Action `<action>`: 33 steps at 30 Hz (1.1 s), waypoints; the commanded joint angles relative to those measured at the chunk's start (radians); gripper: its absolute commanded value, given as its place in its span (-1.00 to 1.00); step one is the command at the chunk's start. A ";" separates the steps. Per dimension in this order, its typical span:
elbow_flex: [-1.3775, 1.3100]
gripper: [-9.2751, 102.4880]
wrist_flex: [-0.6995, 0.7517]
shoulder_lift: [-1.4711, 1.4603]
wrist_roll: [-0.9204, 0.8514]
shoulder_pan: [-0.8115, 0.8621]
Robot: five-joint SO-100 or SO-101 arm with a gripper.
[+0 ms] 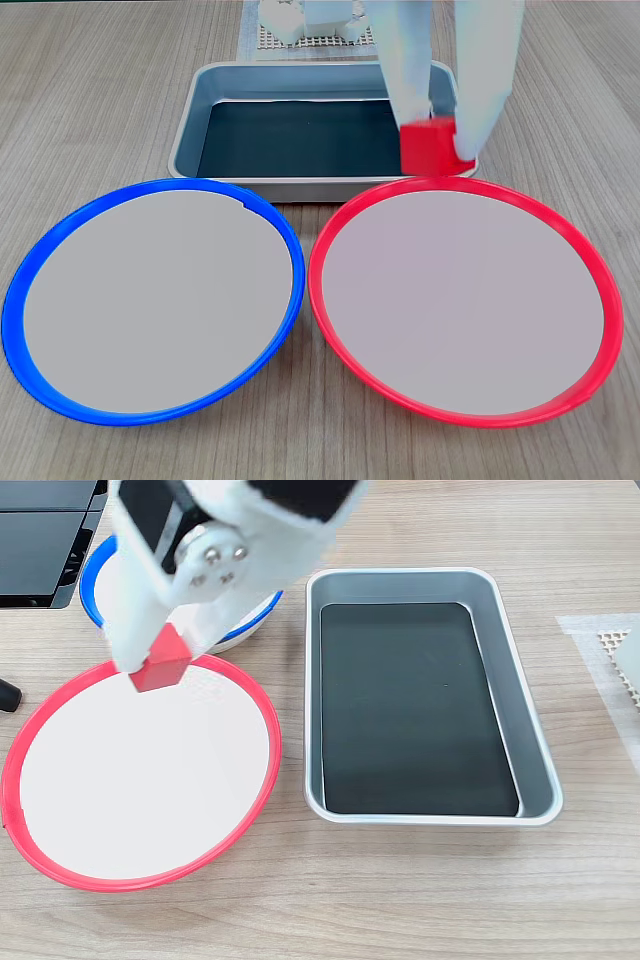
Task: Move a red block from tray to red dish
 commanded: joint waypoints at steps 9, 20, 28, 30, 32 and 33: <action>-0.009 -0.64 -0.242 -0.187 -0.109 0.015; 0.144 -0.22 -0.423 0.006 -0.150 -0.009; 0.525 -0.84 -0.781 0.566 0.247 0.012; 0.709 -0.84 -0.914 0.736 0.419 0.044; 0.904 -0.84 -0.991 0.913 0.543 0.077; 0.992 -0.84 -0.980 1.003 0.591 0.091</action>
